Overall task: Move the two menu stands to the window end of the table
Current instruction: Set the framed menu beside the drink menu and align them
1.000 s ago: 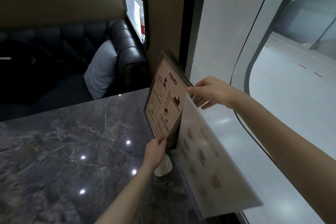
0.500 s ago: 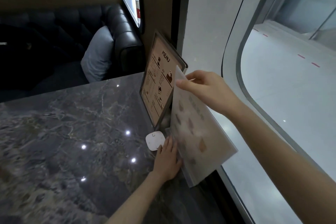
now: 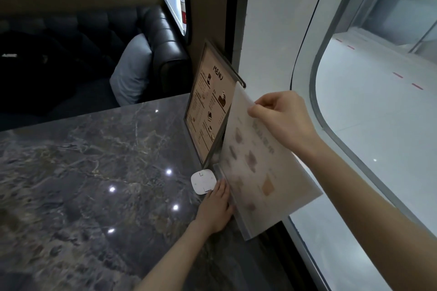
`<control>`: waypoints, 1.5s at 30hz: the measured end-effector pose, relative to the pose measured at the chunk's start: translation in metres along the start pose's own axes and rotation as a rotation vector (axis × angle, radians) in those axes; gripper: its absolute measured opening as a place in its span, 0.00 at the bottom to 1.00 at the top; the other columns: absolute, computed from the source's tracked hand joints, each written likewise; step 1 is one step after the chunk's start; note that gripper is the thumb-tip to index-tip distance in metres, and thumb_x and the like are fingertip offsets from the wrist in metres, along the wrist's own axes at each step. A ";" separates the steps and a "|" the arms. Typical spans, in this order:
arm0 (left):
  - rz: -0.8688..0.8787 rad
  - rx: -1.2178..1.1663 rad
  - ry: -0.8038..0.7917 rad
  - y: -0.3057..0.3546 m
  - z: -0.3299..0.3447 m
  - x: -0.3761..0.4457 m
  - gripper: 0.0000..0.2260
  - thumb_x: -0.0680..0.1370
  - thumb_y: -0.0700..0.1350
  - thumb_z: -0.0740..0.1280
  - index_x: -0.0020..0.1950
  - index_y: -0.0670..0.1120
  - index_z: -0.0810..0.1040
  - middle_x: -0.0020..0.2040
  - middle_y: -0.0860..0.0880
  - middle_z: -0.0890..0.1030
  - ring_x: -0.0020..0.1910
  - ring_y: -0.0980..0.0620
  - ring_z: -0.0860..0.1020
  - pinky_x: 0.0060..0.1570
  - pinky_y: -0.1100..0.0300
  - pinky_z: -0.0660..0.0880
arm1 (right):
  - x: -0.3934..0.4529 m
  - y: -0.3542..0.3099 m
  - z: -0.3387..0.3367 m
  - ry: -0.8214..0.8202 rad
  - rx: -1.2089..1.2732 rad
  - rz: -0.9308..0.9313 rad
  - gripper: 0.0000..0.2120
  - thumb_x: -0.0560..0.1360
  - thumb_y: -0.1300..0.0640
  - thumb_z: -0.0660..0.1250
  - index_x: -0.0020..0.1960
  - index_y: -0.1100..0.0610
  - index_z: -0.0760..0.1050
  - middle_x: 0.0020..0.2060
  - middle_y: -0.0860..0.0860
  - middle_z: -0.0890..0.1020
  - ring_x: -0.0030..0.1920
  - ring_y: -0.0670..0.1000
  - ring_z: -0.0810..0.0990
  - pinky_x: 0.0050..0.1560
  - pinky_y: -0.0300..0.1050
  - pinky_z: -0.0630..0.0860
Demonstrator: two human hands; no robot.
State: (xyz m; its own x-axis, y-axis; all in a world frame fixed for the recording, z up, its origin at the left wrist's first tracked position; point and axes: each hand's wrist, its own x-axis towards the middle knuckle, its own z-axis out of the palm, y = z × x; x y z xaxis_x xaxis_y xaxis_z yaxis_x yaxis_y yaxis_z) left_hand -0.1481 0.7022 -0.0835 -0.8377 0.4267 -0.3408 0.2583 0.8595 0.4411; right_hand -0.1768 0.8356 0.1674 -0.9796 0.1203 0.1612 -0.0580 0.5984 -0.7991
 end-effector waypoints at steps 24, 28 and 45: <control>-0.077 -0.044 -0.035 -0.015 -0.008 -0.019 0.29 0.82 0.53 0.49 0.77 0.42 0.42 0.78 0.46 0.42 0.77 0.51 0.42 0.74 0.57 0.44 | 0.013 0.007 0.001 0.026 -0.017 0.058 0.10 0.69 0.61 0.65 0.39 0.68 0.80 0.41 0.68 0.82 0.42 0.65 0.80 0.39 0.54 0.77; -0.079 -0.030 -0.028 -0.015 -0.009 -0.019 0.28 0.82 0.53 0.48 0.77 0.42 0.42 0.78 0.46 0.42 0.77 0.51 0.42 0.74 0.58 0.43 | 0.018 0.010 -0.001 0.020 -0.031 0.061 0.10 0.69 0.60 0.65 0.38 0.67 0.80 0.41 0.68 0.82 0.38 0.61 0.80 0.43 0.56 0.78; -0.077 0.019 -0.023 -0.018 -0.007 -0.021 0.27 0.82 0.53 0.48 0.77 0.42 0.43 0.79 0.46 0.43 0.77 0.52 0.42 0.73 0.59 0.42 | 0.020 0.020 -0.011 -0.016 -0.024 0.086 0.09 0.70 0.59 0.65 0.39 0.63 0.81 0.40 0.67 0.82 0.35 0.54 0.75 0.36 0.44 0.69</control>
State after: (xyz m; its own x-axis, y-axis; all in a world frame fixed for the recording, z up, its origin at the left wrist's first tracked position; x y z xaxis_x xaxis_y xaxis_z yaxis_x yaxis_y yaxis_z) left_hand -0.1386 0.6761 -0.0785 -0.8444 0.3650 -0.3921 0.2027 0.8952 0.3968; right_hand -0.1957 0.8585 0.1607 -0.9836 0.1599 0.0831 0.0312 0.6051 -0.7955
